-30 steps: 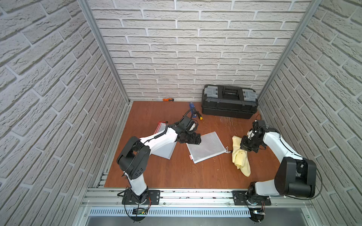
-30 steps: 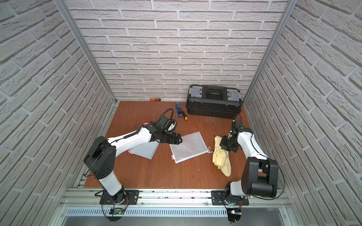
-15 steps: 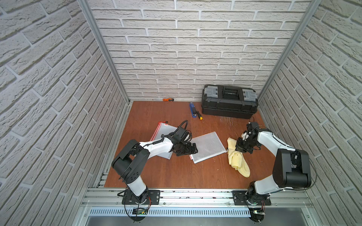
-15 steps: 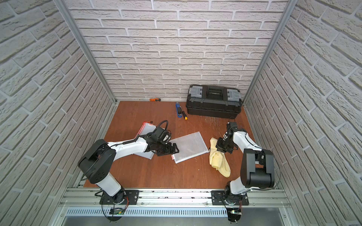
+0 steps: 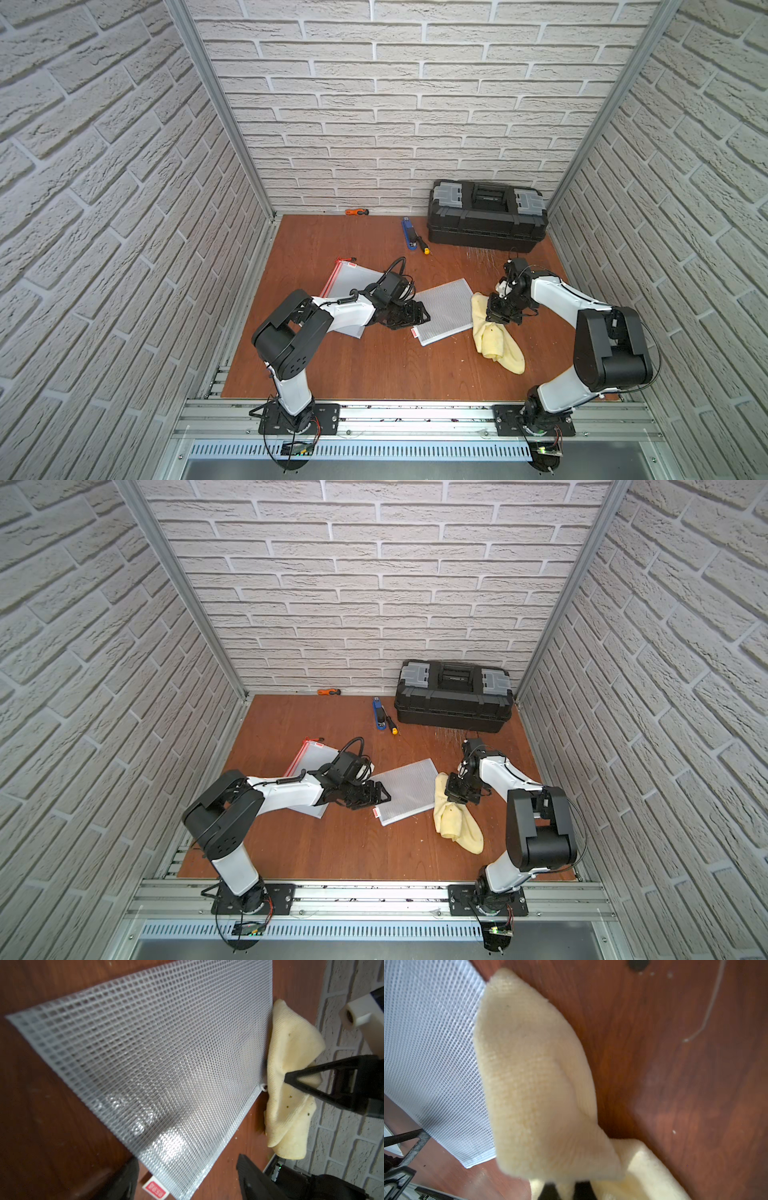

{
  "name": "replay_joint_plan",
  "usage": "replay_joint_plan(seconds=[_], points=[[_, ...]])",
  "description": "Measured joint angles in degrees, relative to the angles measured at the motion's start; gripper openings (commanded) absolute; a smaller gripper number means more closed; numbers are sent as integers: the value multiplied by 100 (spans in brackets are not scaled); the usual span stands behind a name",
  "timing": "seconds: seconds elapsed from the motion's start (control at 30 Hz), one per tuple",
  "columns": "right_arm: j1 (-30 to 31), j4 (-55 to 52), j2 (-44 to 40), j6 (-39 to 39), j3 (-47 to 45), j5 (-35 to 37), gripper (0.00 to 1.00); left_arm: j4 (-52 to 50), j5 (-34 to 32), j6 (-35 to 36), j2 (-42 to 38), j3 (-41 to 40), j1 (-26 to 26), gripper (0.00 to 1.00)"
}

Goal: Wipe the document bag
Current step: Pick up the document bag from the center of the board.

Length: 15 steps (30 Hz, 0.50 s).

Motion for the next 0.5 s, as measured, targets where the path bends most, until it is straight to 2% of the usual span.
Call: replay_joint_plan(seconds=[0.37,0.43,0.5], points=[[577,227,299,264,17,22,2,164,-39,-153,133,-37,-7,42],[616,223,315,282,42,26,2,214,-35,-170,173,-37,-15,33],[645,216,352,295,74,26,2,278,-37,-203,221,-37,-33,30]])
